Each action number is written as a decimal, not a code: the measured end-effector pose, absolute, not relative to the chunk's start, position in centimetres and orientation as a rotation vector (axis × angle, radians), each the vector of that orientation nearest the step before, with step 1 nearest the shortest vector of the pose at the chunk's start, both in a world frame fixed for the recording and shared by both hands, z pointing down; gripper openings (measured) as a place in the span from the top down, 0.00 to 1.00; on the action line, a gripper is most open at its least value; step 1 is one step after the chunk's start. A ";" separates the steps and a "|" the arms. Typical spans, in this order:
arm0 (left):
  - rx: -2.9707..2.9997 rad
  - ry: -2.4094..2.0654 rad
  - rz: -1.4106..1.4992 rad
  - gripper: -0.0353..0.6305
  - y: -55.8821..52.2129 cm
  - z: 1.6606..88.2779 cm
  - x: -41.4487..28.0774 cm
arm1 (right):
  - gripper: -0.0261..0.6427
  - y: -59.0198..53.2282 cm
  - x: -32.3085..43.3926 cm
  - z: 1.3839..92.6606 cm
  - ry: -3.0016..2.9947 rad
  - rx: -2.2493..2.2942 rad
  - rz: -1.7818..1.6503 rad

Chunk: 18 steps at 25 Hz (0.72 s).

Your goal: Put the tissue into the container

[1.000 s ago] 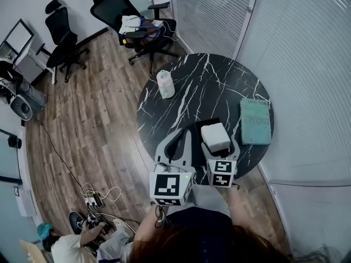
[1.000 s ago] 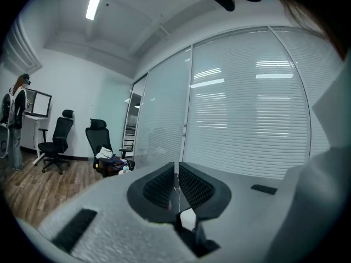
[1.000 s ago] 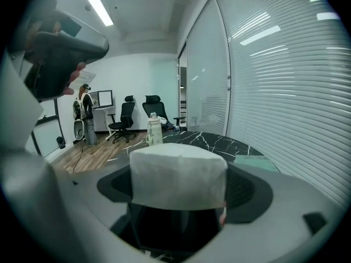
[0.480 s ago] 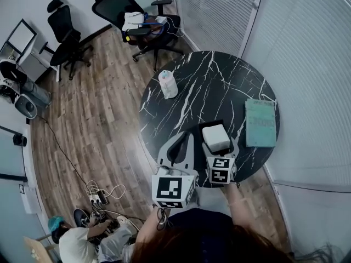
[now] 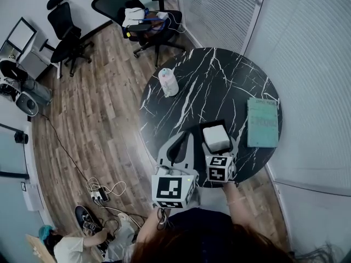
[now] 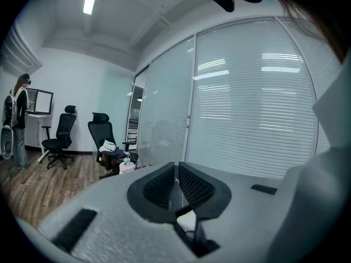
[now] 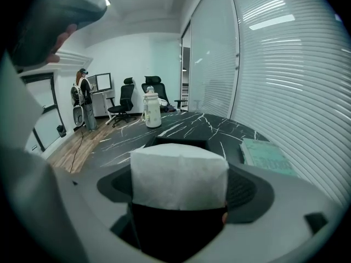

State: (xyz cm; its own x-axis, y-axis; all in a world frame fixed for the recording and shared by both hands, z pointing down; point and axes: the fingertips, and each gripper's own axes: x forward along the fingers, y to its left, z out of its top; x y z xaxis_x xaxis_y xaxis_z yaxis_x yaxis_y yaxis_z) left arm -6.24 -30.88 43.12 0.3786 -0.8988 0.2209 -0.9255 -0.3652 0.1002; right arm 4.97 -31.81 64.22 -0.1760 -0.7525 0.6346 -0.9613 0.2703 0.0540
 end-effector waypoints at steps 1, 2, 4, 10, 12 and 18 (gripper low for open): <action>2.428 -1.632 0.192 0.88 -30.9 43.2 -6.2 | 0.31 -31.8 5.0 64.3 -1.990 1.536 0.505; 2.427 -1.631 0.195 0.88 -31.0 43.3 -6.2 | 0.31 -31.9 5.0 64.4 -1.989 1.530 0.523; 2.425 -1.626 0.202 0.88 -31.0 43.4 -6.1 | 0.31 -31.9 5.0 64.5 -1.987 1.516 0.556; 2.435 -1.612 0.211 0.88 -31.0 43.5 -5.6 | 0.31 -31.9 5.0 64.7 -1.981 1.492 0.601; 2.440 -1.611 0.214 0.88 -31.0 43.5 -5.5 | 0.31 -31.9 5.0 64.7 -1.979 1.482 0.607; 2.443 -1.601 0.216 0.88 -31.0 43.6 -5.4 | 0.31 -31.6 5.0 64.8 -1.974 1.465 0.615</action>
State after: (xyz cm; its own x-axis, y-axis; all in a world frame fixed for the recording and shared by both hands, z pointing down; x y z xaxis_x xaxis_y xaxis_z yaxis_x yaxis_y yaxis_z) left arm -5.35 -30.95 43.57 0.3983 -0.8860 0.2373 -0.9172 -0.3865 0.0966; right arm 5.02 -31.60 64.83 -0.2124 -0.6818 0.7000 -0.9587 0.2840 -0.0143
